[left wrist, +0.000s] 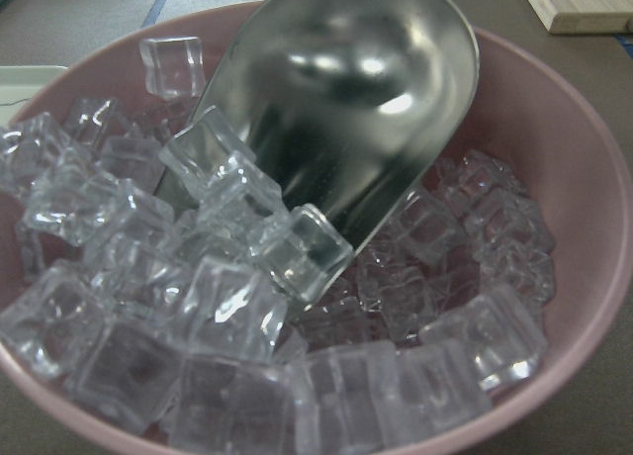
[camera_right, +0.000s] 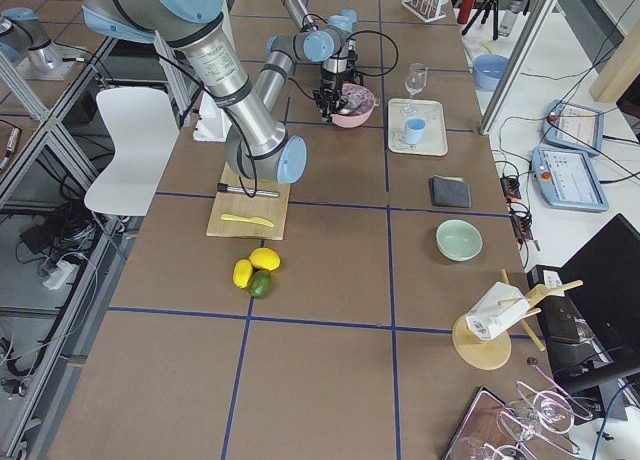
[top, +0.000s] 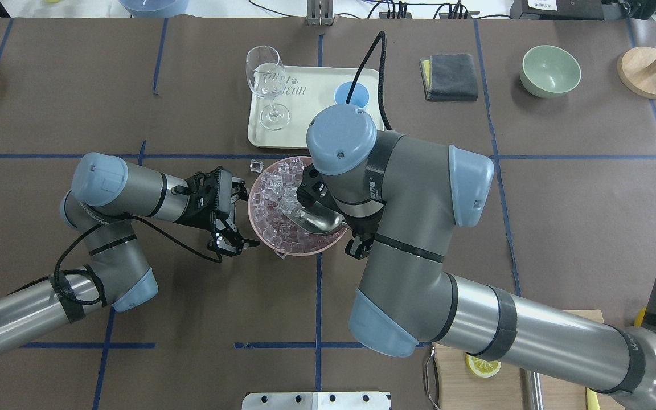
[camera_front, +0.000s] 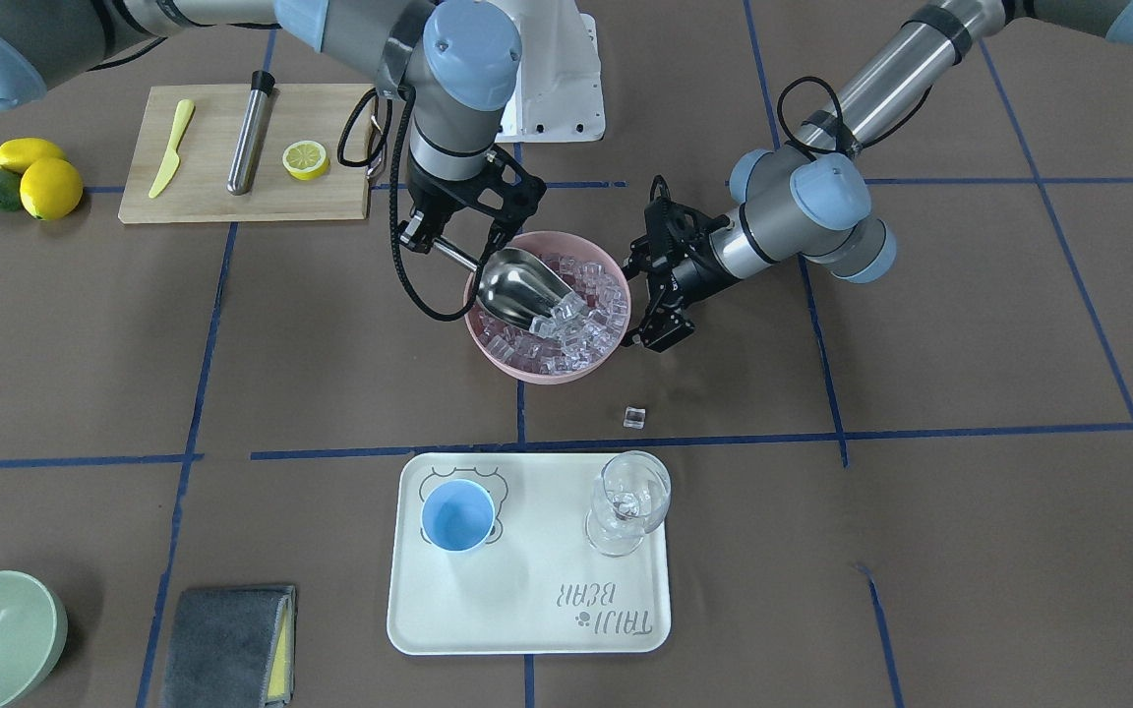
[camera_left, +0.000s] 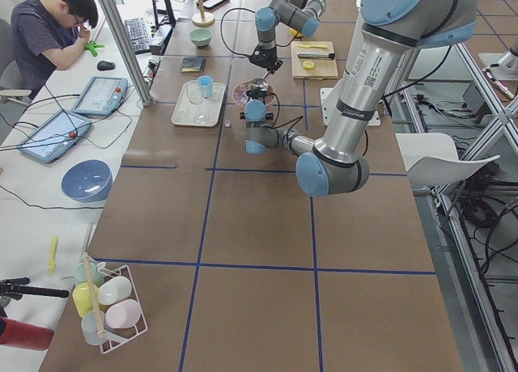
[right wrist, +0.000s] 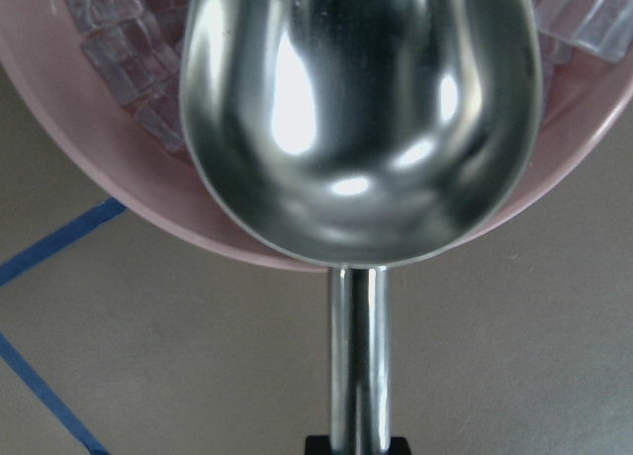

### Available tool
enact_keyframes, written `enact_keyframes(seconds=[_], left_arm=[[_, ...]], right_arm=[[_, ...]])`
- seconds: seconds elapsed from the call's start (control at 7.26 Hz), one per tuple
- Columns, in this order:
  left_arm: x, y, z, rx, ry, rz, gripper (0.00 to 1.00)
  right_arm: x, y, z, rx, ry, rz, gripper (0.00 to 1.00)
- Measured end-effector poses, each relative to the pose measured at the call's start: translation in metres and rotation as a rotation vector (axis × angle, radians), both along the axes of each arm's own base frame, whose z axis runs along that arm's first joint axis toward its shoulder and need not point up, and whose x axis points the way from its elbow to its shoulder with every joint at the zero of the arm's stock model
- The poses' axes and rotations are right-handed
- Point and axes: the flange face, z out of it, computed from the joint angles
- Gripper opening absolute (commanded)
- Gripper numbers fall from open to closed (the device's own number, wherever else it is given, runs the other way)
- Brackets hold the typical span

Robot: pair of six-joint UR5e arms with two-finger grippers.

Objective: Put ice in cup with scoop
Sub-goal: 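Dig the scoop into the ice with the right gripper while left holds bowl, then carry the ice-filled scoop with the right gripper toward the blue cup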

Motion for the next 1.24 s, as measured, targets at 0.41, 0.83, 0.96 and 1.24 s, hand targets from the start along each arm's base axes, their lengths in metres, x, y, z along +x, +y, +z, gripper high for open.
enact_keyframes(seconds=[0.41, 0.83, 0.96, 1.24], left_arm=[[0.0, 0.0, 0.0, 0.0, 0.0, 0.0, 1.0], [0.0, 0.0, 0.0, 0.0, 0.0, 0.0, 1.0], [0.0, 0.0, 0.0, 0.0, 0.0, 0.0, 1.0], [0.0, 0.0, 0.0, 0.0, 0.0, 0.0, 1.0]], right_arm=[[0.019, 0.01, -0.011, 0.009, -0.06, 0.037, 0.0], [0.051, 0.017, -0.025, 0.015, -0.118, 0.075, 0.0], [0.061, 0.015, -0.027, 0.011, -0.126, 0.097, 0.0], [0.08, 0.006, -0.026, -0.022, -0.133, 0.164, 0.0]])
